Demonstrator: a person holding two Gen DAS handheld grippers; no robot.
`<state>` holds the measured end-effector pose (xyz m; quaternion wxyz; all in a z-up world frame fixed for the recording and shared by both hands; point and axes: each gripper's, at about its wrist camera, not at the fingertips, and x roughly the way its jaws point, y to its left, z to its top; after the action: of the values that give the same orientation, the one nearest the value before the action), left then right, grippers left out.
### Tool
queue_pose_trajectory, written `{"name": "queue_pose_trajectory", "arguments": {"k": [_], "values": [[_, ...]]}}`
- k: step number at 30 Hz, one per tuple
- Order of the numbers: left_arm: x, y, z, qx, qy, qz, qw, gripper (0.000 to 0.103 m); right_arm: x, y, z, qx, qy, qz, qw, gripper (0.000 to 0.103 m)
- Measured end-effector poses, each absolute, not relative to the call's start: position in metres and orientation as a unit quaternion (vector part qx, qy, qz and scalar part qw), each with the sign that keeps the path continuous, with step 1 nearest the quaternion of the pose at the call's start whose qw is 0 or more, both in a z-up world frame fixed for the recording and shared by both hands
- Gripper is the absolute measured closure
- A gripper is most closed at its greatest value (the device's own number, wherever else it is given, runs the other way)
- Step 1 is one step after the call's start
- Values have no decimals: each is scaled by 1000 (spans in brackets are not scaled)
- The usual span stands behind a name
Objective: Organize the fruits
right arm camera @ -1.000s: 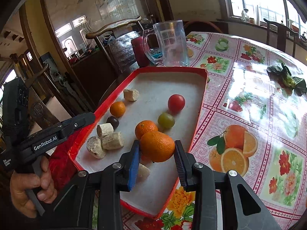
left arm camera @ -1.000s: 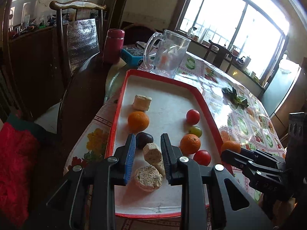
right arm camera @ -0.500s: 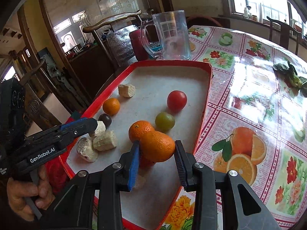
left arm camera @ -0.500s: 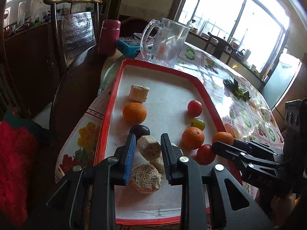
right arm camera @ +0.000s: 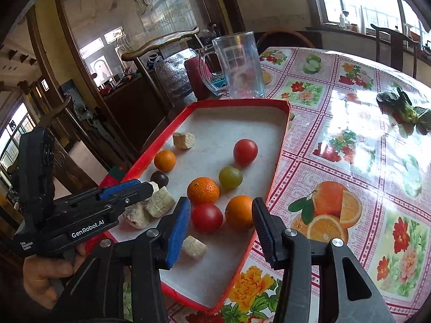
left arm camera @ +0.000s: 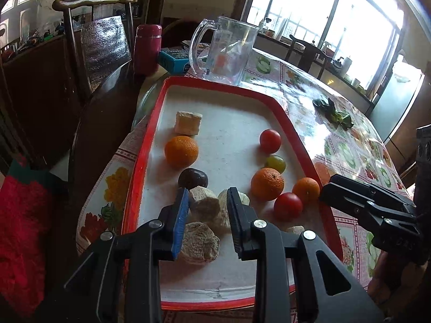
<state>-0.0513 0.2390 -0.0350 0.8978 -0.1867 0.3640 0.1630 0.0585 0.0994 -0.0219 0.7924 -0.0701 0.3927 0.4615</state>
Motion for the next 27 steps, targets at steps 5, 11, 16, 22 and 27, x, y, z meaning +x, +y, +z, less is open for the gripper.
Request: {"name": "queue_pose_trajectory", "arguments": {"k": [5,11,16,22,27], "values": [[-59,229,-24,-170,352,163,906,55,55,88,-16,-69,385,472,790,50],[-72,216,-16,-148,349,163,911,45,55,70,-11,-69,375,484,788,42],[-87,204,-15,-124,354,166,912,31,55,54,-7,-73,367,500,781,28],[-102,188,-13,-93,356,175,913,20,47,43,-6,-106,352,529,765,20],[-113,170,-10,-53,357,180,915,20,37,37,-11,-144,344,548,749,19]]}}
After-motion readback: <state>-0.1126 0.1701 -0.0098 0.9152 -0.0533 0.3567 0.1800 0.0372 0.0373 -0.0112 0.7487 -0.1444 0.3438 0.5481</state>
